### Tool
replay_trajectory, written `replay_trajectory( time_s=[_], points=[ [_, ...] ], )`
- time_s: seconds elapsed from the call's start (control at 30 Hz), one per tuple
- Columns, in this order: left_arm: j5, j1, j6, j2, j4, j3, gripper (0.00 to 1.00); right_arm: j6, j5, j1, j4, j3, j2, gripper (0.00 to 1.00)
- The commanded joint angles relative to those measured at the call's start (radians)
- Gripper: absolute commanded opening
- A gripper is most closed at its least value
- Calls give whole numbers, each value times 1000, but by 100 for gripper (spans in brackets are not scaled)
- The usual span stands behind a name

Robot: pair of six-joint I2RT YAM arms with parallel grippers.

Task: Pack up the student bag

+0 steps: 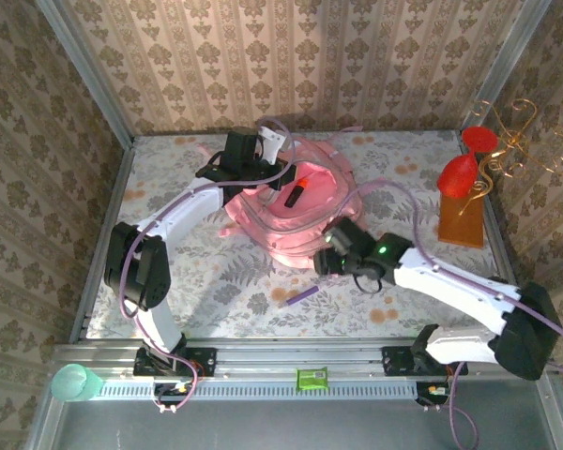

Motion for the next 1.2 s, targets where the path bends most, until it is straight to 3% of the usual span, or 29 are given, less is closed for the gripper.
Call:
replay_trajectory(
  time_s=[0.0, 0.13, 0.27, 0.47, 0.57, 0.7, 0.8, 0.9, 1.0, 1.17],
  points=[
    [1, 16, -13, -30, 93, 14, 0, -72, -89, -76, 170, 95, 28, 56],
    [16, 16, -33, -30, 87, 40, 0, -87, -107, -144, 309, 240, 199, 56],
    [17, 17, -35, -33, 57, 80, 0, -125, -33, -183, 348, 361, 371, 58],
    [19, 19, -18, -32, 16, 131, 0, -223, 145, -197, 412, 421, 486, 88],
    [22, 21, -18, -30, 15, 133, 0, -285, 164, -195, 381, 425, 458, 92],
    [22, 22, -22, -26, 27, 121, 0, -330, 90, -180, 363, 319, 310, 93],
    [25, 22, -30, -21, 45, 101, 0, -354, 21, -122, 327, 193, 173, 92],
    [27, 22, -30, -12, 48, 92, 0, -427, -9, -3, 266, 74, 59, 90],
    [25, 22, -23, -9, 47, 85, 0, -537, -33, 105, 213, -8, 41, 90],
    [20, 22, -21, -10, 41, 79, 0, -727, -112, 199, 248, -96, 104, 90]
  ],
)
